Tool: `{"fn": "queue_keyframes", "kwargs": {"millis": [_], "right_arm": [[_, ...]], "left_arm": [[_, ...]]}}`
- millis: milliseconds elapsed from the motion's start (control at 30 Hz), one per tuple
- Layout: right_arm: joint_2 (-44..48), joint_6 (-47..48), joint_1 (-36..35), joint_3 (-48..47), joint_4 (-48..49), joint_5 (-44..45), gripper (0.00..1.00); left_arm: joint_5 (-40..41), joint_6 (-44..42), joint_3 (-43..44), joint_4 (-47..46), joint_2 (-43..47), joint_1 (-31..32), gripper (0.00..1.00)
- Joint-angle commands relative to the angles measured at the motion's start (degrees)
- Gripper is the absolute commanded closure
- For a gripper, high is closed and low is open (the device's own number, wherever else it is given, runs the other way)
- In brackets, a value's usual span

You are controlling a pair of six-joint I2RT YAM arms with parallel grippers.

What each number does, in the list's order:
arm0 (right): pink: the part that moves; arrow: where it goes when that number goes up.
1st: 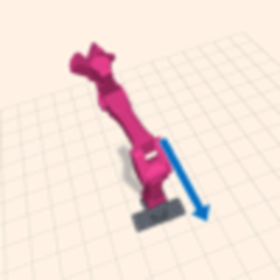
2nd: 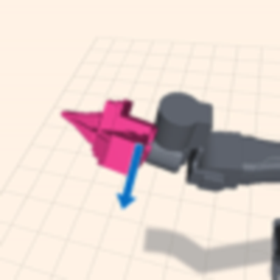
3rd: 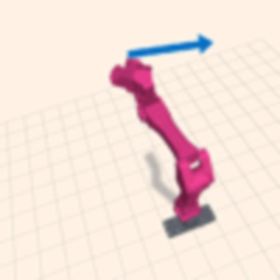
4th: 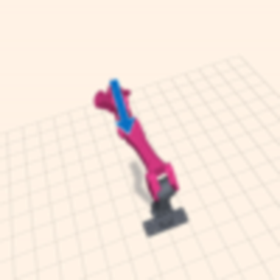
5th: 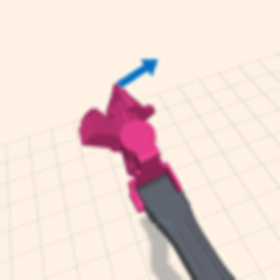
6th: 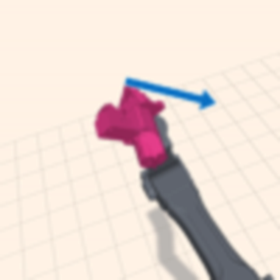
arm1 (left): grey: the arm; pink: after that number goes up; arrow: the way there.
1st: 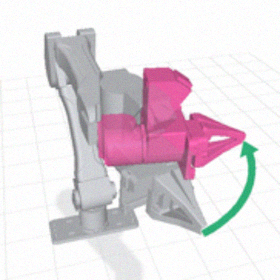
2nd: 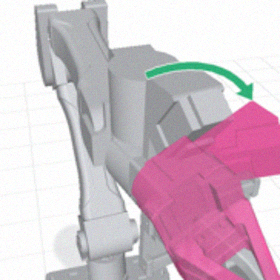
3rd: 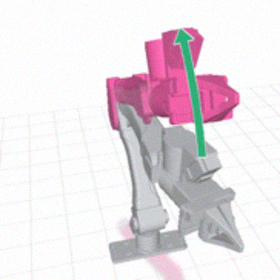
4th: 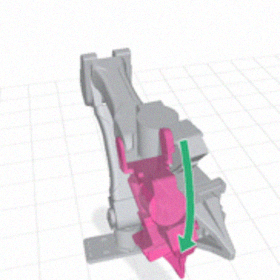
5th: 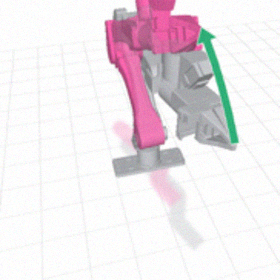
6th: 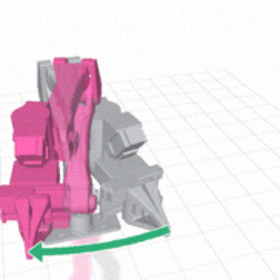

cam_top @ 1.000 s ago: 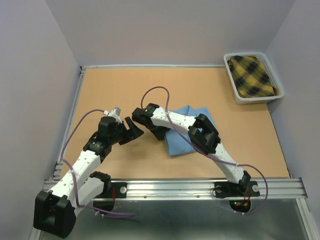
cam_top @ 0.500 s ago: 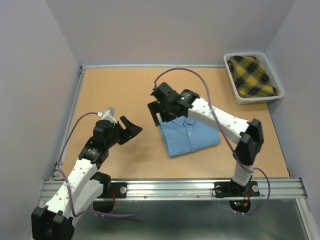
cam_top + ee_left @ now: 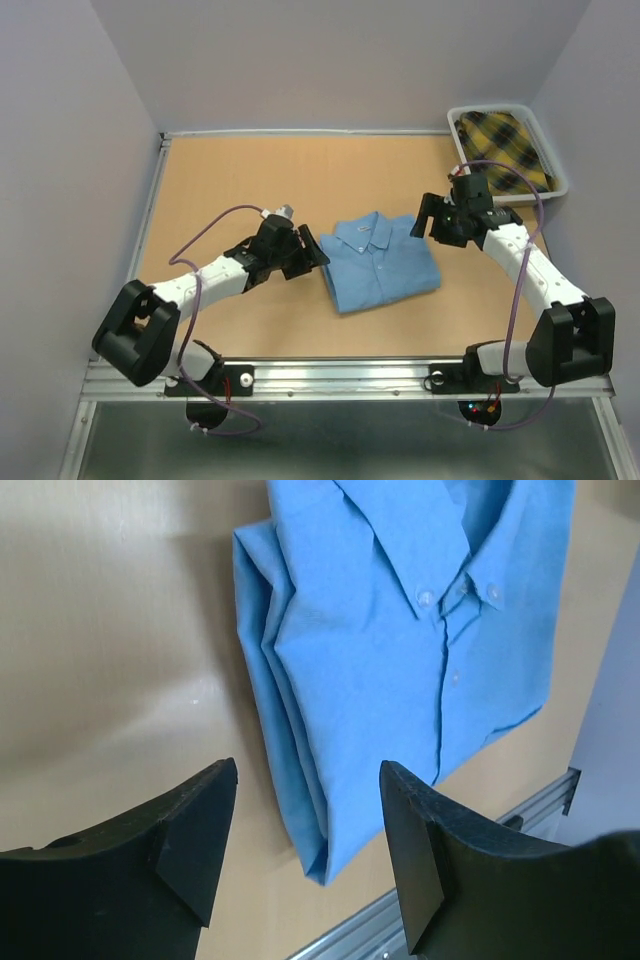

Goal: Fold and stack the long sleeve shirts
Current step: Fold the shirt

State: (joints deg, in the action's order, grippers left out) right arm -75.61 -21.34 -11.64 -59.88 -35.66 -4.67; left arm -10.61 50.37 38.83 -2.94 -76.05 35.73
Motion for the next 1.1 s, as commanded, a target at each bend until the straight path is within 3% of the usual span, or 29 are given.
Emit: {"fn": "queue_keyframes", "kwargs": {"millis": [0, 233, 400, 467, 733, 800, 933, 1067], "right_arm": [[3.2, -1.0, 4.9, 5.6, 9.2, -6.8, 0.17], [3.6, -2.2, 6.5, 7.8, 11.9, -8.4, 0.17], [3.4, -2.7, 6.5, 9.2, 13.3, -7.6, 0.16], [3.5, -3.0, 6.5, 9.9, 14.4, -7.7, 0.16], [4.3, -2.7, 6.9, 12.0, 16.3, -9.7, 0.16], [4.5, -2.6, 6.9, 13.1, 17.9, -13.2, 0.16], [5.6, -3.2, 6.8, 15.7, 22.1, -22.8, 0.16], [7.6, -10.4, 6.8, 23.9, 35.1, -38.7, 0.18]], "left_arm": [[2.2, 1.3, 3.7, -3.4, -4.7, 1.6, 0.3], [3.7, 2.1, 7.7, -3.7, -12.5, 3.3, 0.31], [5.2, 1.8, 8.4, -3.7, -16.1, 3.6, 0.38], [5.2, 1.5, 8.4, -3.7, -17.9, 3.6, 0.46], [4.6, -1.1, 4.1, -7.4, -17.6, 3.5, 0.94], [3.9, -3.4, 3.0, -7.8, -17.2, 2.4, 1.0], [1.7, -6.4, 0.4, -9.1, -16.0, -0.5, 1.0], [-2.6, -7.1, -3.3, -12.9, -14.1, -3.5, 1.0]]}}
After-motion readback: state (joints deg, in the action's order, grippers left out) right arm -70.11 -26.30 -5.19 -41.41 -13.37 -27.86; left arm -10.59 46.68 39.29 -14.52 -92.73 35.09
